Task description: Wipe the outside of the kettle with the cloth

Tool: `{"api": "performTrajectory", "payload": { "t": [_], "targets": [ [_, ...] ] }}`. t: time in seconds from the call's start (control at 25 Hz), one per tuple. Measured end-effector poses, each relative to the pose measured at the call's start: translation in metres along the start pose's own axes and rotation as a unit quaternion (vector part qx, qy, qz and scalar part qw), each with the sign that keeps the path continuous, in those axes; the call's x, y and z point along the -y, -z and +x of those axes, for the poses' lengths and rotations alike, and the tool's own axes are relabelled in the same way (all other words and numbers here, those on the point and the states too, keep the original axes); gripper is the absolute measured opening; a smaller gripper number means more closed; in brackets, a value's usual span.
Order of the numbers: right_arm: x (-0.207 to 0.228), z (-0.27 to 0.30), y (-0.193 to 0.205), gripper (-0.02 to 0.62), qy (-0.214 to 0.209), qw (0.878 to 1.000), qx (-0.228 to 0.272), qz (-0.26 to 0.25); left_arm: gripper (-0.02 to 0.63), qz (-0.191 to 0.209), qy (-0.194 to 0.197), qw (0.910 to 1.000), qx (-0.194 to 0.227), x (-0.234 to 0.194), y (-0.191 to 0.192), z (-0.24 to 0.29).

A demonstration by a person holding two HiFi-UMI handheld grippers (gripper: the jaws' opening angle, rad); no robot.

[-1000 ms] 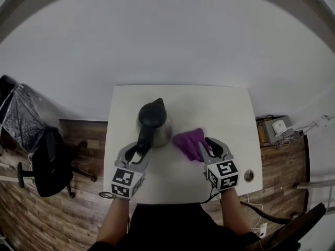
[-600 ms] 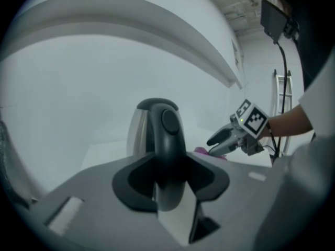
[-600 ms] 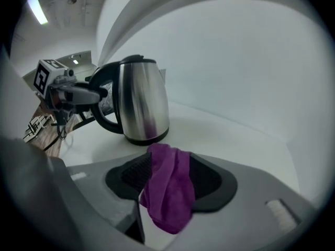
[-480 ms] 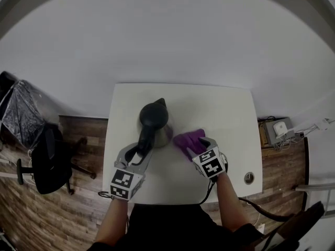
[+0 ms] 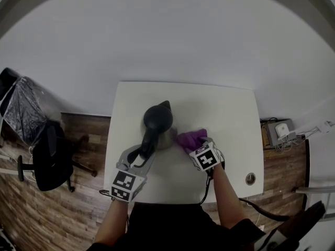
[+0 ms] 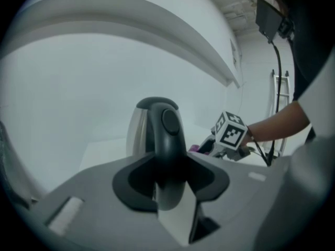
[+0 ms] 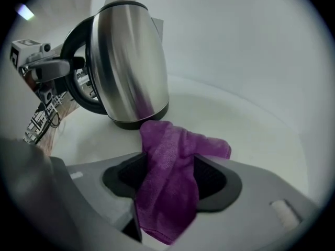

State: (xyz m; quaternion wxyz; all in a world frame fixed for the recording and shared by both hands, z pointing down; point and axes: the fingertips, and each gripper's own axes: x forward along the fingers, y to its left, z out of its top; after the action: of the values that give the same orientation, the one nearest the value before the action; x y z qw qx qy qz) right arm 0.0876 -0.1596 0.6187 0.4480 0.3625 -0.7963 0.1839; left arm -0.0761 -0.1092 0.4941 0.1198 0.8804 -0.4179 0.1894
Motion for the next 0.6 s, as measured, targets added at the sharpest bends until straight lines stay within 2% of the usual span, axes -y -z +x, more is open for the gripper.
{"api": "performTrajectory", "payload": {
  "t": [0.2,0.28,0.32,0.6],
  "targets": [
    [0.0001,0.0016,0.0039,0.239,-0.005,1.0,0.01,0.022,0.152,0.0,0.003,1.0,0.0,0.0018,0.0014,-0.0006],
    [-0.0019,0.0019,0.0036,0.182,-0.003,1.0,0.01,0.018,0.152,-0.001,0.004,1.0,0.001,0.0013,0.002,-0.0008],
    [-0.0025,0.002,0.0039,0.13,-0.001,1.0,0.009,0.016,0.152,-0.001,0.004,1.0,0.001,0.0012,0.0024,-0.0005],
    [-0.0049,0.0,0.0046,0.097,0.007,1.0,0.014,0.009,0.152,-0.006,0.006,1.0,0.004,0.0016,0.0022,0.0019]
  ]
}}
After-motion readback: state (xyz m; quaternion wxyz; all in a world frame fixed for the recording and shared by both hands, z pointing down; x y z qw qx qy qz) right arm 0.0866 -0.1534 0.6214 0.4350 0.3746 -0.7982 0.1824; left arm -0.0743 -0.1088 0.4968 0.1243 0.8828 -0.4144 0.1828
